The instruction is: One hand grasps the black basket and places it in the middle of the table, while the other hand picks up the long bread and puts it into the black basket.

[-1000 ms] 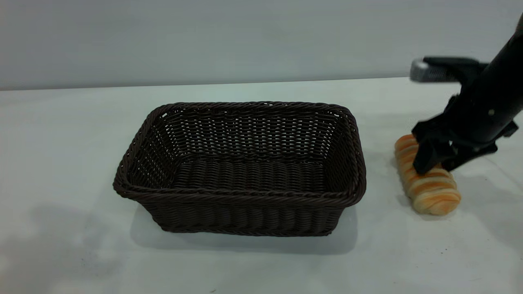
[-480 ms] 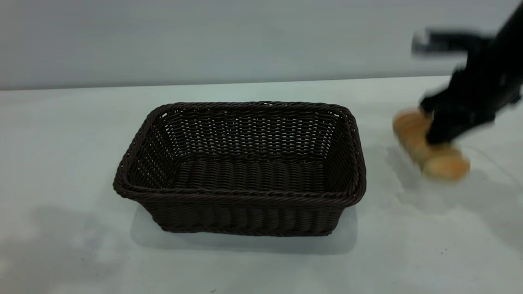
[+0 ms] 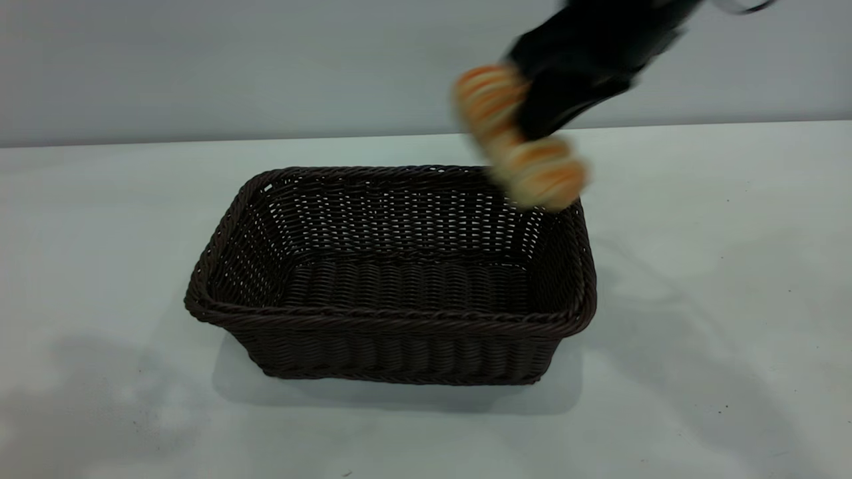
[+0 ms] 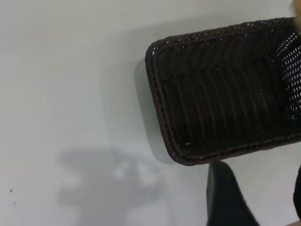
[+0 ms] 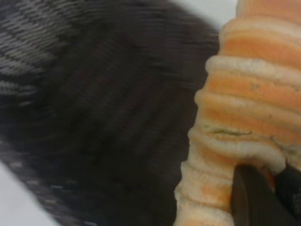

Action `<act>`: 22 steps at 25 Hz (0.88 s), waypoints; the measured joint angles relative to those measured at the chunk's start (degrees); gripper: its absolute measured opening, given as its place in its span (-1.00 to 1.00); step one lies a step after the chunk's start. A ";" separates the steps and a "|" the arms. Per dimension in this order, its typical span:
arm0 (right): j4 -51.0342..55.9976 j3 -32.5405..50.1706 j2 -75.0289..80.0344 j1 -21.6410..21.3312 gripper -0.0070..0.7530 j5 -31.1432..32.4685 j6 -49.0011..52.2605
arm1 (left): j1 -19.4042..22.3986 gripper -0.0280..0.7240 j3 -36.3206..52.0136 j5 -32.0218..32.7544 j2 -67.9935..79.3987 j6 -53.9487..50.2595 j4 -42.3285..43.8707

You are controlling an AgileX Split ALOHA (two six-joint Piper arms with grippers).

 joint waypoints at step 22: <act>-30.04 -3.34 -15.70 -15.19 -0.06 31.89 28.97 | 0.00 0.20 0.37 9.97 0.00 -1.09 12.90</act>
